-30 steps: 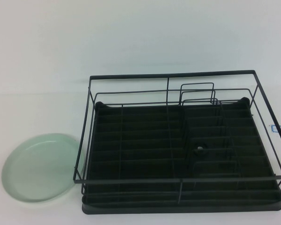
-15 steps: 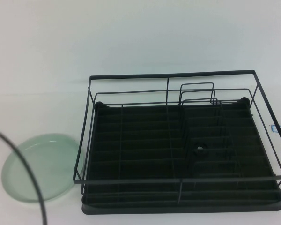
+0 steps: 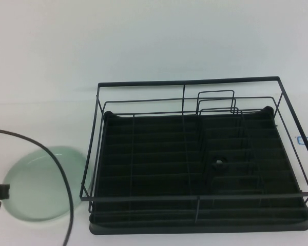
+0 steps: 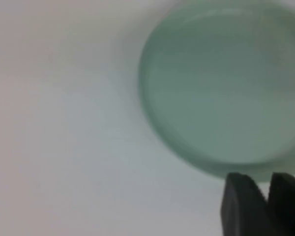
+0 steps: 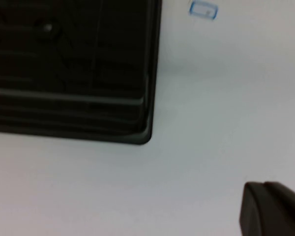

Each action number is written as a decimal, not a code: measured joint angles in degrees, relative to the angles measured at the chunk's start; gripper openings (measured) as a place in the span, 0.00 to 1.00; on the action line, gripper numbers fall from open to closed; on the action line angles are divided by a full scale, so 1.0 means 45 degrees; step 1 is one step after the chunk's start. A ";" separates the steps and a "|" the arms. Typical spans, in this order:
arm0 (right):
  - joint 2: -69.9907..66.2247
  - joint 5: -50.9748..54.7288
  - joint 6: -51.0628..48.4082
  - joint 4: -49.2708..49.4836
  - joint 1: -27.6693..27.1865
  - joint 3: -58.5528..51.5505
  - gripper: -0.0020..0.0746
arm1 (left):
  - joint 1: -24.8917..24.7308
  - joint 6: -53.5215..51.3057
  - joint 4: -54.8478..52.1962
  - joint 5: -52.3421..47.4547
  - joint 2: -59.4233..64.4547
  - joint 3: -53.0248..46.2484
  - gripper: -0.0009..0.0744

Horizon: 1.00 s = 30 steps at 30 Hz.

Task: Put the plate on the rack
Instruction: Pick up the plate from the table

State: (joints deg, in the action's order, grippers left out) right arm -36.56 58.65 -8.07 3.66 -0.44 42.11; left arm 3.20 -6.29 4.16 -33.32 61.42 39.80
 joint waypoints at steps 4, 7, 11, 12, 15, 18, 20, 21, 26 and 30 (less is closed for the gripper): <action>-0.0048 0.0631 -0.0476 0.0622 0.0000 0.0000 0.05 | 0.1327 -0.0371 0.0561 -0.0347 0.1754 0.0480 0.41; -0.0048 0.0992 -0.0676 0.1134 0.0000 0.0000 0.05 | 0.2203 -0.1869 0.2373 -0.0831 0.3122 0.1254 0.40; -0.0048 0.1392 -0.0986 0.2081 0.0000 0.0000 0.05 | 0.2548 -0.3347 0.3794 -0.1536 0.4604 0.2490 0.41; -0.0048 0.1419 -0.1141 0.2254 0.0000 0.0000 0.05 | 0.2548 -0.3371 0.3734 -0.1661 0.4856 0.2746 0.41; -0.0048 0.1419 -0.1350 0.2452 0.0000 0.0000 0.05 | 0.2548 -0.3335 0.3427 -0.1774 0.5445 0.3504 0.42; -0.0048 0.1419 -0.1458 0.2566 0.0000 0.0000 0.05 | 0.2548 -0.3203 0.3346 -0.1429 0.5877 0.4054 0.42; -0.0048 0.1419 -0.1513 0.2675 0.0000 0.0000 0.05 | 0.2563 -0.3191 0.3417 -0.1224 0.6105 0.4477 0.42; -0.0048 0.1419 -0.1543 0.2700 0.0000 0.0000 0.05 | 0.2548 -0.3203 0.3338 -0.1224 0.6328 0.4517 0.42; -0.0048 0.1419 -0.2011 0.2887 0.0000 0.0000 0.05 | 0.2548 -0.3203 0.3396 -0.1173 0.7414 0.4970 0.42; -0.0048 0.1419 -0.2218 0.2940 0.0000 0.0000 0.05 | 0.2512 -0.3203 0.3205 -0.1026 0.8204 0.5126 0.42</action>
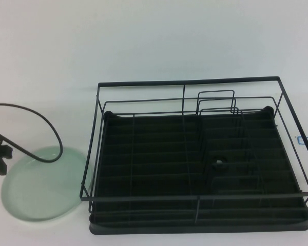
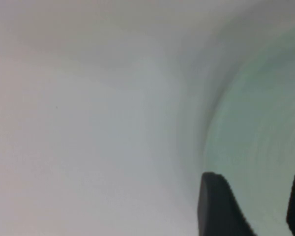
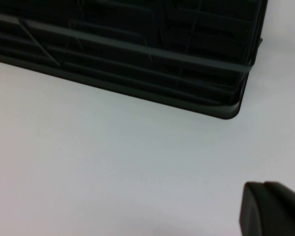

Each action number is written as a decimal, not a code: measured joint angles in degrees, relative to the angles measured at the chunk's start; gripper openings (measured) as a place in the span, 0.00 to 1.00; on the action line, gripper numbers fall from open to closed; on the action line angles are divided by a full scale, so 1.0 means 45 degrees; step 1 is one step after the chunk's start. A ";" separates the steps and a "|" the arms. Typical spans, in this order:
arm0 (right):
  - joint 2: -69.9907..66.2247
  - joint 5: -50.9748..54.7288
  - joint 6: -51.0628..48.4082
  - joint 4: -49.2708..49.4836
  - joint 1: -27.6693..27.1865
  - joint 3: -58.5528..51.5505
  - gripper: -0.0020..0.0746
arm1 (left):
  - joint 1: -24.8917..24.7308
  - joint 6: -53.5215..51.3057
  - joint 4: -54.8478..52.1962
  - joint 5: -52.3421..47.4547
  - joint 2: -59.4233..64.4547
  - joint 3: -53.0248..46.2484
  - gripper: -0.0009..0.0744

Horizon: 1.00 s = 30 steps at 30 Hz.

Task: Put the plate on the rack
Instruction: Pick up the plate from the table

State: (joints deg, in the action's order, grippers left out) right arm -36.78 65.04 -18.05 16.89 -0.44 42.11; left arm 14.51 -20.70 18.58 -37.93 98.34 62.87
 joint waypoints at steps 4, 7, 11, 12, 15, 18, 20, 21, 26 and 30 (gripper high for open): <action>0.0000 0.0000 -0.0022 0.0000 0.0000 0.0000 0.05 | -0.0079 0.0000 -0.0297 0.0474 0.0509 0.0000 0.42; 0.0000 0.0000 -0.0022 0.0021 0.0000 0.0000 0.05 | -0.0112 0.0000 -0.0297 0.0717 0.0938 0.0000 0.42; 0.0000 0.0000 -0.0022 0.0133 0.0000 0.0000 0.05 | -0.0211 0.0000 -0.0281 0.0929 0.1488 0.0000 0.41; 0.0000 0.0000 -0.0022 0.0189 0.0000 0.0000 0.05 | -0.0266 0.0000 -0.0281 0.0949 0.1564 0.0000 0.41; 0.0000 0.0000 -0.0022 0.0382 0.0000 0.0000 0.05 | -0.0349 0.0000 -0.0281 0.1033 0.1842 0.0000 0.41; 0.0000 0.0000 -0.0022 0.0381 0.0000 0.0000 0.05 | -0.0447 0.0000 -0.0429 0.1083 0.2026 0.0035 0.39; 0.0000 0.0000 -0.0022 0.0381 0.0000 0.0000 0.05 | -0.0447 0.0000 -0.0429 0.1083 0.2161 0.0102 0.33; 0.0000 0.0000 -0.0022 0.0381 0.0000 0.0000 0.05 | -0.0447 0.0000 -0.0429 0.1083 0.2187 0.0125 0.29; 0.0000 0.0029 -0.0022 0.0410 0.0000 0.0022 0.05 | -0.0447 0.0080 -0.0429 0.1343 0.2323 0.0125 0.01; 0.0000 0.0142 -0.0022 0.0408 0.0000 0.0022 0.05 | -0.0447 0.0056 -0.0373 0.1567 0.2323 0.0151 0.01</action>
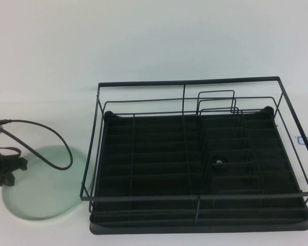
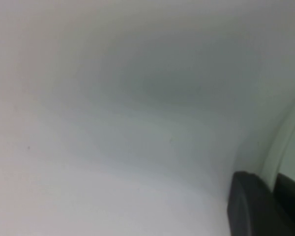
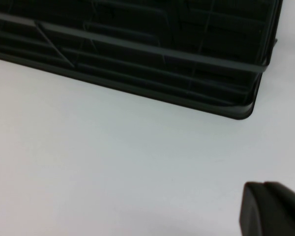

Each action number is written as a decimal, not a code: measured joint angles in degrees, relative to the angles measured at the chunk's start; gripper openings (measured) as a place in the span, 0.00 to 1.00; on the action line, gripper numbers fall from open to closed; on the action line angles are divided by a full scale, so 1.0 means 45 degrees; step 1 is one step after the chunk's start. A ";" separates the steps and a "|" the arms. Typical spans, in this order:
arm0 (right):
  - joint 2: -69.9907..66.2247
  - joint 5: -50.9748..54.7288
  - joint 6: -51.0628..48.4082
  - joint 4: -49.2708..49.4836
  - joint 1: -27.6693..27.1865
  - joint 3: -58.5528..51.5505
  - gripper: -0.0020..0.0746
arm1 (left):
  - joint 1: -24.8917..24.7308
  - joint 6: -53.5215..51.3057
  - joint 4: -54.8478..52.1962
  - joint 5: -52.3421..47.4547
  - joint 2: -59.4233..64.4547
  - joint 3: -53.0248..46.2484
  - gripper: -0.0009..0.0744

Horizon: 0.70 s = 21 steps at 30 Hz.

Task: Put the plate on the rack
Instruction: Pick up the plate from the table

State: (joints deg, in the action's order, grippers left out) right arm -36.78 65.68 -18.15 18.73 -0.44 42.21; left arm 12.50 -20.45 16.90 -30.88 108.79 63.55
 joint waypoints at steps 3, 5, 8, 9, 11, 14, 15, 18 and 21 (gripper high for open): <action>0.0000 0.0056 0.0000 0.0000 0.0000 0.0000 0.05 | 0.0000 0.0000 -0.0051 -0.0305 0.0000 0.0381 0.01; 0.0000 0.0056 0.0052 0.0028 0.0000 0.0000 0.05 | 0.0072 0.0000 -0.0080 -0.0551 -0.0110 0.0680 0.01; 0.0000 0.0125 0.0053 0.0109 0.0000 0.0000 0.05 | 0.0387 0.0000 -0.0160 -0.1021 -0.0738 0.1164 0.01; 0.0000 0.0130 -0.0026 0.0187 0.0000 0.0000 0.05 | 0.0511 0.0000 -0.0222 -0.1074 -0.1034 0.1273 0.01; 0.0000 0.0151 -0.0257 0.0360 0.0000 0.0000 0.05 | 0.0773 0.0000 -0.0380 -0.1130 -0.1622 0.1416 0.01; 0.0000 -0.0011 -0.0830 0.0838 0.0000 0.0000 0.05 | 0.1328 -0.0022 -0.0442 -0.1200 -0.2573 0.1524 0.01; 0.0000 -0.0210 -0.1071 0.1146 0.0000 0.0000 0.05 | 0.1544 -0.0022 -0.0333 -0.1234 -0.2932 0.1557 0.01; 0.0000 -0.0989 -0.1765 0.2351 0.0000 0.0000 0.05 | 0.1957 -0.0437 0.0661 -0.1344 -0.3972 0.1589 0.01; 0.0000 -0.1898 -0.2250 0.3927 0.0000 0.0000 0.05 | 0.2019 -0.1875 0.3337 -0.2045 -0.4804 0.1589 0.01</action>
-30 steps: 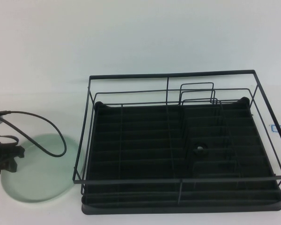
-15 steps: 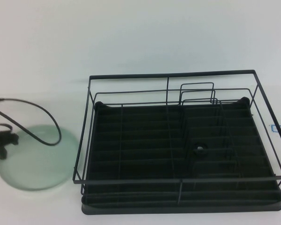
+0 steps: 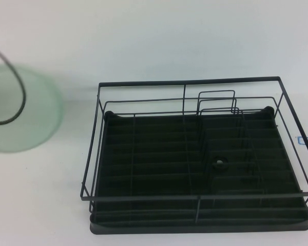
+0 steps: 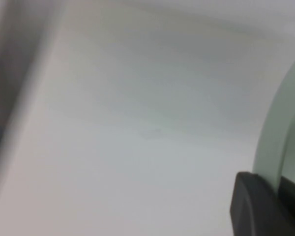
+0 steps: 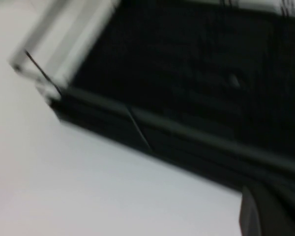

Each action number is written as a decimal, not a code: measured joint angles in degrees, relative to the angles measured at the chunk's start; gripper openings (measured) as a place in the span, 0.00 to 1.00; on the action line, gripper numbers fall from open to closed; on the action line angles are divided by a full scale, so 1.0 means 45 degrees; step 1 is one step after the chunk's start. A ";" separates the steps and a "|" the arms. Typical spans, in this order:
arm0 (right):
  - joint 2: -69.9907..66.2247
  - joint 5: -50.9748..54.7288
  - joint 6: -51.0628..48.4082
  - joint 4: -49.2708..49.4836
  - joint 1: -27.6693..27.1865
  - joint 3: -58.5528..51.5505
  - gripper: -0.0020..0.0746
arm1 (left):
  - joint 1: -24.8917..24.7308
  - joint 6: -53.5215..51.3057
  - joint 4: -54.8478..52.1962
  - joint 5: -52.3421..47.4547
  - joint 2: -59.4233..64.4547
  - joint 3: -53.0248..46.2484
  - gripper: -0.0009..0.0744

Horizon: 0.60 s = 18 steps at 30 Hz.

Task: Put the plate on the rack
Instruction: Pick up the plate from the table, then hand over the plate

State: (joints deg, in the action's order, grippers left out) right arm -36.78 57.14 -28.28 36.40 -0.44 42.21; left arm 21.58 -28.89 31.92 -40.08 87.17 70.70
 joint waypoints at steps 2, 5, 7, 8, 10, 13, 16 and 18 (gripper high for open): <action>-0.0057 -0.0600 -0.0434 0.0902 0.0000 0.0000 0.05 | -0.0283 -0.1528 0.2102 -0.0801 -0.0406 0.0000 0.01; -0.0570 -0.1119 -0.1519 0.2573 0.0000 0.0000 0.05 | -0.1363 -0.3367 0.4333 -0.1553 -0.0834 0.0000 0.01; -0.1214 -0.1210 -0.2721 0.4103 0.0000 0.0000 0.05 | -0.2507 -0.3494 0.4451 -0.1579 -0.0967 0.0000 0.01; -0.1524 -0.1187 -0.3475 0.4765 0.0000 0.0000 0.05 | -0.3120 -0.3528 0.4363 -0.1579 -0.0967 0.0000 0.01; -0.2277 -0.1131 -0.4763 0.6337 0.0008 0.0000 0.05 | -0.4227 -0.3524 0.4245 -0.1487 -0.0967 -0.0024 0.01; -0.3066 -0.1279 -0.5816 0.7651 0.0008 0.0000 0.05 | -0.5814 -0.3524 0.4219 -0.0877 -0.0967 -0.0024 0.01; -0.3360 -0.1463 -0.6410 0.7986 0.0008 0.0000 0.13 | -0.7165 -0.3437 0.4219 -0.0088 -0.0967 -0.0024 0.01; -0.3368 -0.1407 -0.6758 0.8208 0.0008 0.0000 0.28 | -0.7974 -0.3416 0.4219 0.0379 -0.0967 -0.0024 0.01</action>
State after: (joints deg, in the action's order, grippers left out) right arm -51.93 50.81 -58.69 73.33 -0.40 42.21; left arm -14.30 -44.26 50.90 -38.38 82.82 70.59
